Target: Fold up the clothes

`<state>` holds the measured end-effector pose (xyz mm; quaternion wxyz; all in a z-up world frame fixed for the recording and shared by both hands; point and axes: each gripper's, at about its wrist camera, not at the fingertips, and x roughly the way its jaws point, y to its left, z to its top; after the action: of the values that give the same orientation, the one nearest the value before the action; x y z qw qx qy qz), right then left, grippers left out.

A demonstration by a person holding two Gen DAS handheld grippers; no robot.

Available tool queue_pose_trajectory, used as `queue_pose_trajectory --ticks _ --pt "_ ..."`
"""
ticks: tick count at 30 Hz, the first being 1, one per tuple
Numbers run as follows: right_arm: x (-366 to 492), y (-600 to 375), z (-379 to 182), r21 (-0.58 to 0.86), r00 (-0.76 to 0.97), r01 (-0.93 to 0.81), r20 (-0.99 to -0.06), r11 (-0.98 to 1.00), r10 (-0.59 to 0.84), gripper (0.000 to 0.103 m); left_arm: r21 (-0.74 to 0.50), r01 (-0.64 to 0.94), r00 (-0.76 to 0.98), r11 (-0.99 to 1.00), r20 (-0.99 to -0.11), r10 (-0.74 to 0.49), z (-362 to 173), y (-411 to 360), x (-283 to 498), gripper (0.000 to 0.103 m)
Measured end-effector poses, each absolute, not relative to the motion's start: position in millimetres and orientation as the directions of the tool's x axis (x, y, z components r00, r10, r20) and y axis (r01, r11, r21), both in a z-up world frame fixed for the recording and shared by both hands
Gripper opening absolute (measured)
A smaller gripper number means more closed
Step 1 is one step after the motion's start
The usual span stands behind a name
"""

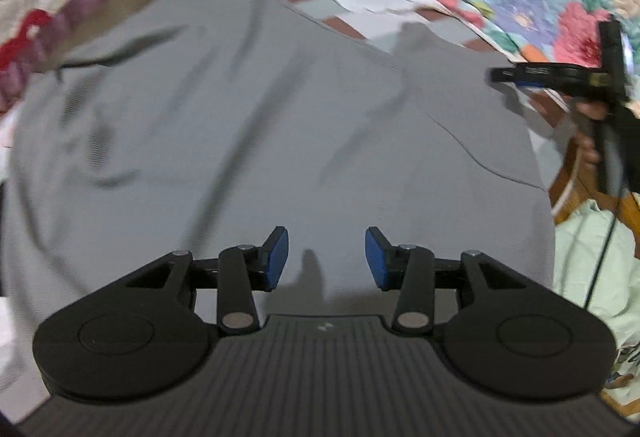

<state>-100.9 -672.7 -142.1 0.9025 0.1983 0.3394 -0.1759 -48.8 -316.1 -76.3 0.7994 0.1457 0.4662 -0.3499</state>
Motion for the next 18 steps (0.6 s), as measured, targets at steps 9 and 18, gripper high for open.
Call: queue_pose_trajectory --ticks 9,18 --pt "-103.8 -634.3 -119.5 0.003 0.809 0.367 -0.494 0.93 -0.318 0.003 -0.171 0.718 0.182 0.675 -0.89 -0.419 -88.6 -301.7 -54.3 0.037" --pt "-141.5 -621.0 -117.8 -0.302 0.644 0.427 -0.56 0.852 -0.521 0.002 -0.297 0.72 0.018 0.627 -0.896 -0.444 -94.2 -269.5 -76.4 0.038"
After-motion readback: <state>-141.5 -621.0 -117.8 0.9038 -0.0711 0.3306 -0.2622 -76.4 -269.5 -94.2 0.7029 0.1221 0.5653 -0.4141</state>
